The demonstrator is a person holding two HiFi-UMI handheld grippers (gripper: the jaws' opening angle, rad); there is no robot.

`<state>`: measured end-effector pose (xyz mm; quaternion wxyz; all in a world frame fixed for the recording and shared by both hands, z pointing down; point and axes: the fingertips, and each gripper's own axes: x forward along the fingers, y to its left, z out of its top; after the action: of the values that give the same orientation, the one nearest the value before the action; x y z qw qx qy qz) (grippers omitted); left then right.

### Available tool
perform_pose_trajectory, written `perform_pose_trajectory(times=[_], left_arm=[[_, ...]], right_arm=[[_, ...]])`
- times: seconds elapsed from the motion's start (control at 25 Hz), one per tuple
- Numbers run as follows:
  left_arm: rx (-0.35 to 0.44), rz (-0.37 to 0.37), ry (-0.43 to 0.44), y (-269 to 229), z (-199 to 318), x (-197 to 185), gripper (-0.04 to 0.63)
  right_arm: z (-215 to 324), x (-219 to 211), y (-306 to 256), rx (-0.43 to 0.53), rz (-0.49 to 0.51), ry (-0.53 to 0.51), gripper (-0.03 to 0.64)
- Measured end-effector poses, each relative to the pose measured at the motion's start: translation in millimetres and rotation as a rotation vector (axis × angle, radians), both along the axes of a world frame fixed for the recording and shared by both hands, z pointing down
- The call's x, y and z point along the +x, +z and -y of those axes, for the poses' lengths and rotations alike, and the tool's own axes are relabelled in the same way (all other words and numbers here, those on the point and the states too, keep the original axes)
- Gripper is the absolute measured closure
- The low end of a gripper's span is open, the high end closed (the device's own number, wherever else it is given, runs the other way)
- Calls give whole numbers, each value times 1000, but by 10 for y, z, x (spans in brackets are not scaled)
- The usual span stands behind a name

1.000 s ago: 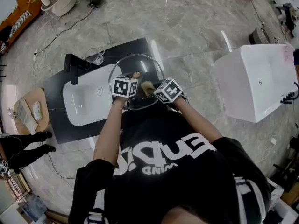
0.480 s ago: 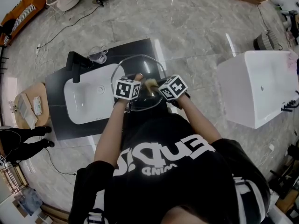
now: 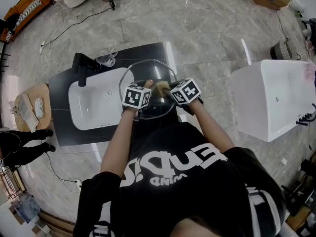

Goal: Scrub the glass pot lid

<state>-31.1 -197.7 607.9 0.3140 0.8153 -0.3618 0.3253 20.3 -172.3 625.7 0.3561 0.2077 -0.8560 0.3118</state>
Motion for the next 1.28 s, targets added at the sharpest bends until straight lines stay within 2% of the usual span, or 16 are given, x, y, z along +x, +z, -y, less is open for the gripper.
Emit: perform_pose_trajectory(times=[0.16,0.6,1.0,1.28], left_arm=[[2,-2,-6,2,-3,4,410],[10,4,-31,12,7,-34,410],[19,11,-35,0,14,-13,410],[25,35,-30,31,21,-27,410]], right_arm=[[109,-33,-2,-5,15,0,569],[529,-217,-14,26,-41,-78,569],[759,-598,-48,38,-87,-244,569],[778,-852,-8,-33,-131,-405,569]])
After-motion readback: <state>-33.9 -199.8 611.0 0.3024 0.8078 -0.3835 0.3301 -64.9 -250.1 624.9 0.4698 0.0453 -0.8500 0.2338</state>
